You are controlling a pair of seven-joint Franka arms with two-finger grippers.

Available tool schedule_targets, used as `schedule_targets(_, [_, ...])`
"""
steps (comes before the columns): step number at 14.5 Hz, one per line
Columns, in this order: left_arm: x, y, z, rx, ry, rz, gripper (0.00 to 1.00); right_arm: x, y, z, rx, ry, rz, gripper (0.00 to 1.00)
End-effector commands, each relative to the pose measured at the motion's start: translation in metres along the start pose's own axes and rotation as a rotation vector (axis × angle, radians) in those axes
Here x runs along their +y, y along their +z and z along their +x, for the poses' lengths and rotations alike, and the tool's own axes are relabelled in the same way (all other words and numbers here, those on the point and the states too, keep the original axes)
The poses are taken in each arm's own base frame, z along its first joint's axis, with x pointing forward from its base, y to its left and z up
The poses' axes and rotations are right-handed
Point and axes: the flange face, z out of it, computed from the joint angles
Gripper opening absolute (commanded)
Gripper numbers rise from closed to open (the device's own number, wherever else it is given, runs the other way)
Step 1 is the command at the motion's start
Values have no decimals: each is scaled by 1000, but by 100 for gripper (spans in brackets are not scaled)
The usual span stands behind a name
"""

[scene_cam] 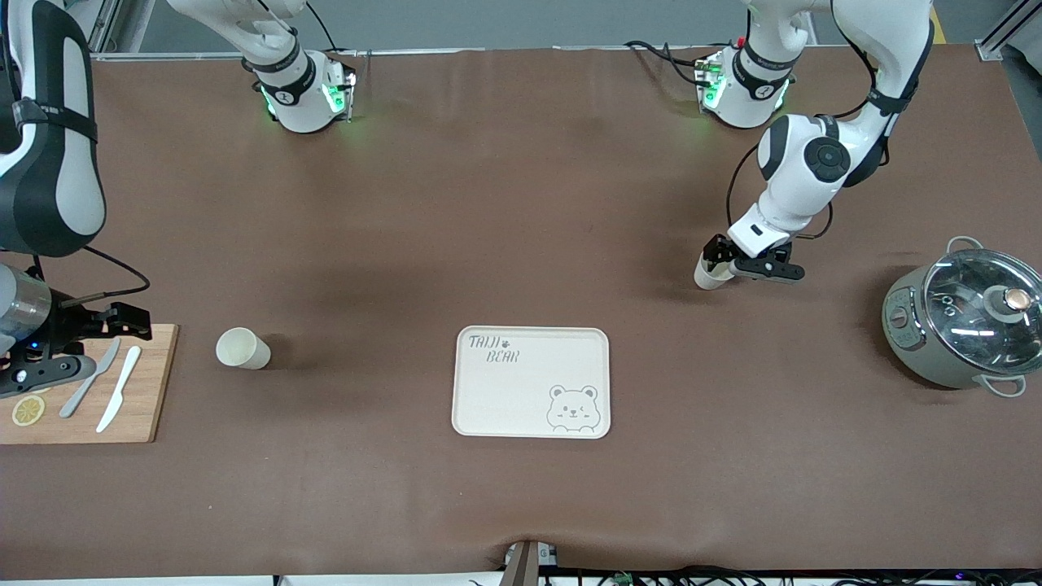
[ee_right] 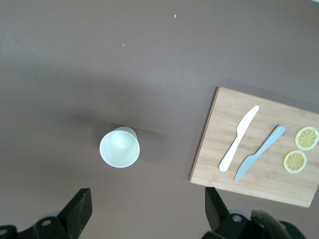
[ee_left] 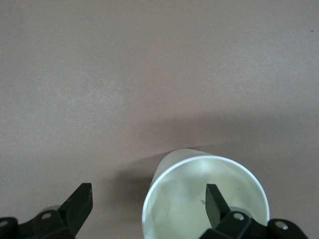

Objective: Place white IKEA cup upright on tray with both arms
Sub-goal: 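Close the left gripper on the cup while the right gripper reaches the other cup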

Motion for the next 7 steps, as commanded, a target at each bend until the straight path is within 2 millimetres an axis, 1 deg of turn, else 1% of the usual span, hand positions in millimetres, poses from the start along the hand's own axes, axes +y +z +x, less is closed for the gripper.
schedule_targets(1, [-1,1,-4,7,5,-4,100,0,5,-2,-15,98,12,100])
schedule_targets(2, [-1,1,-4,7,3,-5,100,-4,12,1,-5,102,35,100])
schedule_targets(3, [-1,2,-5,2,-17,-5,77,-3,22,-1,3,130,100,100])
schedule_targets(4, [-1,3,-9,-5,-35,-3,1,8,30,-5,4,165,145,100])
schedule_targets(7, [0,3,-10,-6,-14,-2,0,15,64,-12,-26,156,147,100])
